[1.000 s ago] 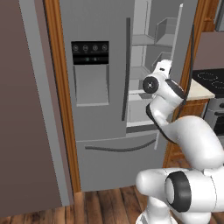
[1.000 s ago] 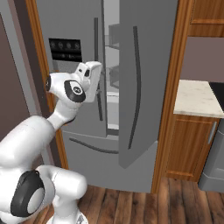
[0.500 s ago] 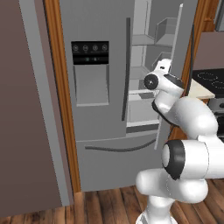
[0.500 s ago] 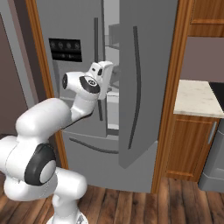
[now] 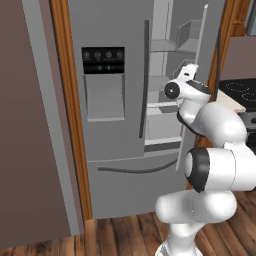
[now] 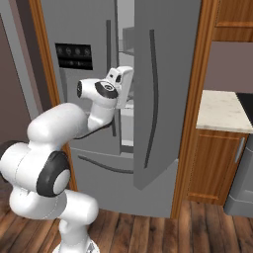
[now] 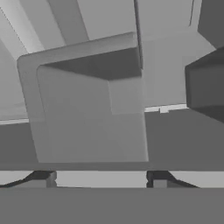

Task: Retrieve the tangerine and orange from the fridge and place them into the bowl on the dining table.

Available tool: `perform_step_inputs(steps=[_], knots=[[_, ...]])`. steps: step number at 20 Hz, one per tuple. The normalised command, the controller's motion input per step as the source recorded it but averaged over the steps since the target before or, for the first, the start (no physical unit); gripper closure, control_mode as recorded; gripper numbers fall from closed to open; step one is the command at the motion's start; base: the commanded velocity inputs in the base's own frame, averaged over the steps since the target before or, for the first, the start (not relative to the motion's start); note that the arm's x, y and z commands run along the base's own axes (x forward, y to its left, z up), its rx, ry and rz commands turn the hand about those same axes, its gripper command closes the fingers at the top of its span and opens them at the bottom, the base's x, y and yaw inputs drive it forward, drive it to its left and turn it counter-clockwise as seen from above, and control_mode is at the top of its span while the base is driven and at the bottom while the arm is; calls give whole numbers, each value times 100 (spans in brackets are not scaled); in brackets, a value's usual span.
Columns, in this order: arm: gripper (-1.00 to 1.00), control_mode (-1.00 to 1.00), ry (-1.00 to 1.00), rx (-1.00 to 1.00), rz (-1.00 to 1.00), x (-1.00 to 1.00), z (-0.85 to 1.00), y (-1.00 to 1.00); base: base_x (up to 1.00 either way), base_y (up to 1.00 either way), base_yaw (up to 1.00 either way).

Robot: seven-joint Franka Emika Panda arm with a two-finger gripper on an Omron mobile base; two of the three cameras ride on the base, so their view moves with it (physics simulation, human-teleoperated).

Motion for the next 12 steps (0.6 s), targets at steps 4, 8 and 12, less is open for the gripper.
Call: perform_step_inputs(steps=[4,8,12], knots=[[-100,-100,1,0,-17,-23,-6,-88,0,0,0],[-100,-100,0,5,-31,-58,-20,-100,0,0,0],[-100,-100,3,8,-33,-31,-31,-100,0,0,0]])
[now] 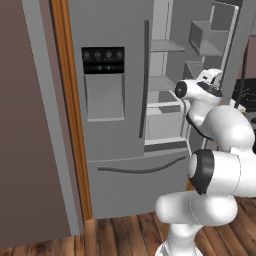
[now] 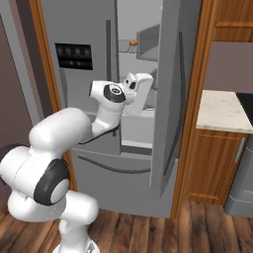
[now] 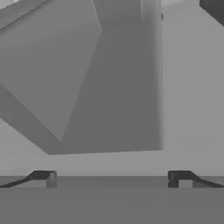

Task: Retrieve the tangerine and orange from the fridge and place them into the bowl on the dining table.

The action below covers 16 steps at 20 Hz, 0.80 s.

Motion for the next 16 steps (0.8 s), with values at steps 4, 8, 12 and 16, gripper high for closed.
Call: perform_step_inputs(steps=[4,8,12,16], knots=[[-100,-100,5,17,-31,-18,-22,-100,0,0,0],[-100,-100,-2,27,-10,-64,6,-70,0,0,0],[-100,-100,-33,22,0,-100,38,-4,0,0,0],[-100,-100,-46,10,0,-94,48,32,0,0,0]])
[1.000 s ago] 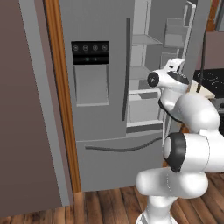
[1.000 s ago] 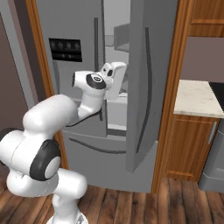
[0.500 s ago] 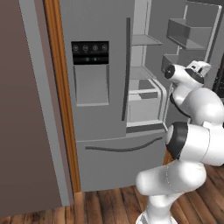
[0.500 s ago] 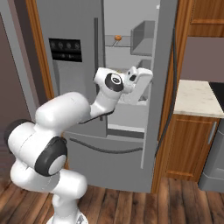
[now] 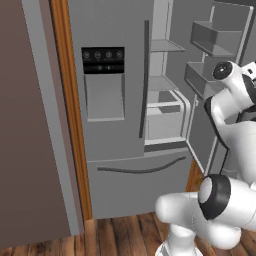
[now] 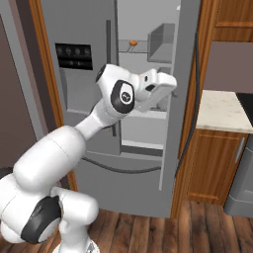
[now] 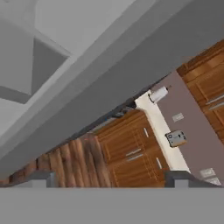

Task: Retrieve the tangerine and orange from the fridge and place them into the bowl on the dining table.

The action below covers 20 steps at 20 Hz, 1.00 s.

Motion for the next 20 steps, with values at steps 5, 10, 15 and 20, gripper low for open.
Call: perform_step_inputs(steps=[5,10,15,20], knots=[[-100,-100,-56,17,0,-71,7,65,0,0,0],[-100,-100,-35,23,0,-64,0,96,0,0,0],[-100,-100,-5,24,6,-36,19,92,0,0,0],[-100,-100,0,25,17,-18,30,78,0,0,0]])
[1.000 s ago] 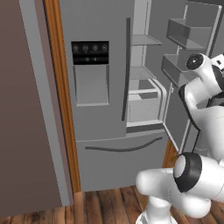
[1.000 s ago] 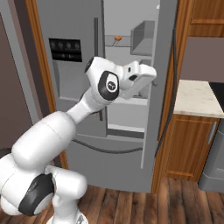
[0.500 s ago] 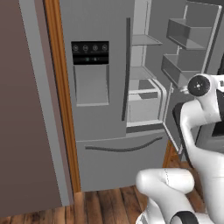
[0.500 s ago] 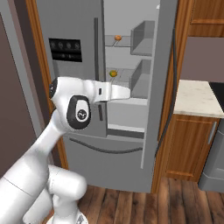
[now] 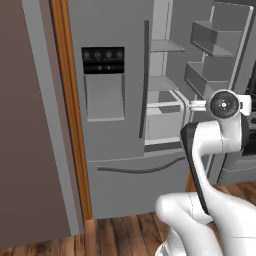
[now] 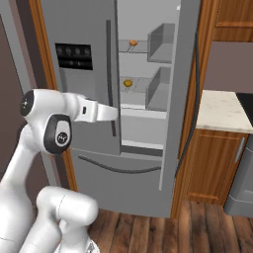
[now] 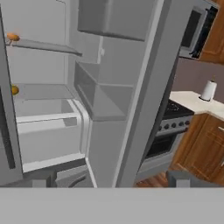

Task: Retrieve the tangerine and orange from the fridge and place them into the bowl on the dining table.

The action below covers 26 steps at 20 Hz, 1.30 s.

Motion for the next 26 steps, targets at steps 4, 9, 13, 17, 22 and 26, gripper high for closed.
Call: perform_step_inputs(steps=[4,9,13,17,22,26], knots=[[-100,-100,5,23,31,-1,16,67,0,0,0],[-100,-100,1,14,39,1,0,50,0,0,0],[-100,-100,0,13,17,31,1,16,0,0,0],[-100,-100,2,13,1,62,3,3,0,0,0],[-100,-100,1,3,-4,64,0,25,0,0,0],[-100,-100,5,0,-1,54,0,31,0,0,0]])
